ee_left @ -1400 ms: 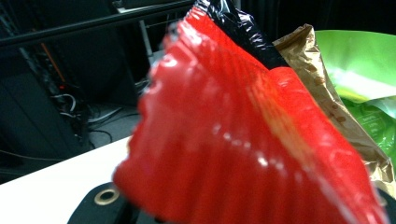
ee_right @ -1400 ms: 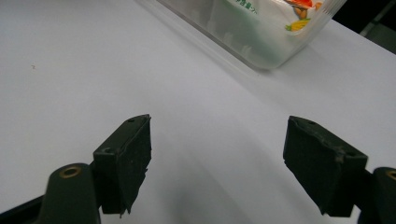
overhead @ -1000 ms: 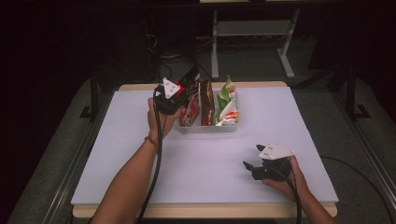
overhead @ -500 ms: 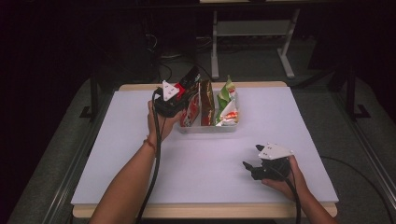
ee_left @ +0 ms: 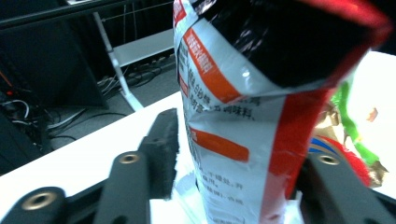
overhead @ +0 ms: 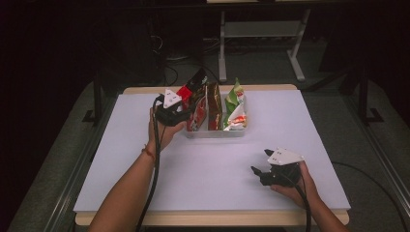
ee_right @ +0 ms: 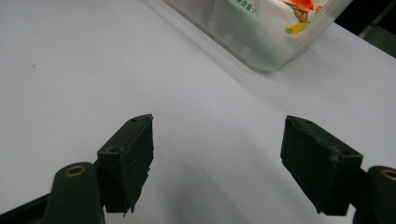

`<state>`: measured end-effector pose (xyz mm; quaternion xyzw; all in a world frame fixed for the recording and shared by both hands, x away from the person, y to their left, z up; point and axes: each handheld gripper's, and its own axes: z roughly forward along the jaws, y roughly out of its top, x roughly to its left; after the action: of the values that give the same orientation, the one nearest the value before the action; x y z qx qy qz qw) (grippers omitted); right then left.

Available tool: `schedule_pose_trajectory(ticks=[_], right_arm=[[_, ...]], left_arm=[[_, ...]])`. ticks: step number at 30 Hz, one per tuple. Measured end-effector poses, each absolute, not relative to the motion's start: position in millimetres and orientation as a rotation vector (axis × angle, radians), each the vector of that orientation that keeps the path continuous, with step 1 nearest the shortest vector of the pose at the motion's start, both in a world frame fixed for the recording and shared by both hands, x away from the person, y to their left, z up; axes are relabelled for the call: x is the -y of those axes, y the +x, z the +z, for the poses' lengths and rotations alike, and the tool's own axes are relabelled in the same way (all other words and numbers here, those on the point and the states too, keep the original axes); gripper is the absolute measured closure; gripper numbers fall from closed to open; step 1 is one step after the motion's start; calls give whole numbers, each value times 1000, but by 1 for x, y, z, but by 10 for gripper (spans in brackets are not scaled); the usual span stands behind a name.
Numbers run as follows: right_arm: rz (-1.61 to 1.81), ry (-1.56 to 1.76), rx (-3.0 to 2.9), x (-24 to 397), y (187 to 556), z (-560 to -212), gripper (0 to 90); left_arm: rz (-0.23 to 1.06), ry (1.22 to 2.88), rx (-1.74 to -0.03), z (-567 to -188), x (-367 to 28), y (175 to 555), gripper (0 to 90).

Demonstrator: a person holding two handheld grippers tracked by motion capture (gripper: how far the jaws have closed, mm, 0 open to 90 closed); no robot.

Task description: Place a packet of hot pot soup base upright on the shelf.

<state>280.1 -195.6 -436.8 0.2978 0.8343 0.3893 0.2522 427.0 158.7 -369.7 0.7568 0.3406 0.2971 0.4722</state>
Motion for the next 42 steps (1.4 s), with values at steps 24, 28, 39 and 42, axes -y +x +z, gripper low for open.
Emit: schedule_pose_trajectory(ticks=[24, 28, 39, 42], right_arm=[[1016, 844, -2206, 198, 281, -434, 286], [1009, 841, -2205, 197, 281, -434, 287], [985, 827, -2201, 193, 280, -432, 290], [988, 821, -2200, 192, 280, -430, 289]], left_arm=[[657, 1913, -720, -374, -178, 403, 207], [662, 1930, -711, -374, -184, 398, 193], [685, 1988, -667, -377, -200, 380, 190], [681, 1996, -662, -378, -206, 375, 190]])
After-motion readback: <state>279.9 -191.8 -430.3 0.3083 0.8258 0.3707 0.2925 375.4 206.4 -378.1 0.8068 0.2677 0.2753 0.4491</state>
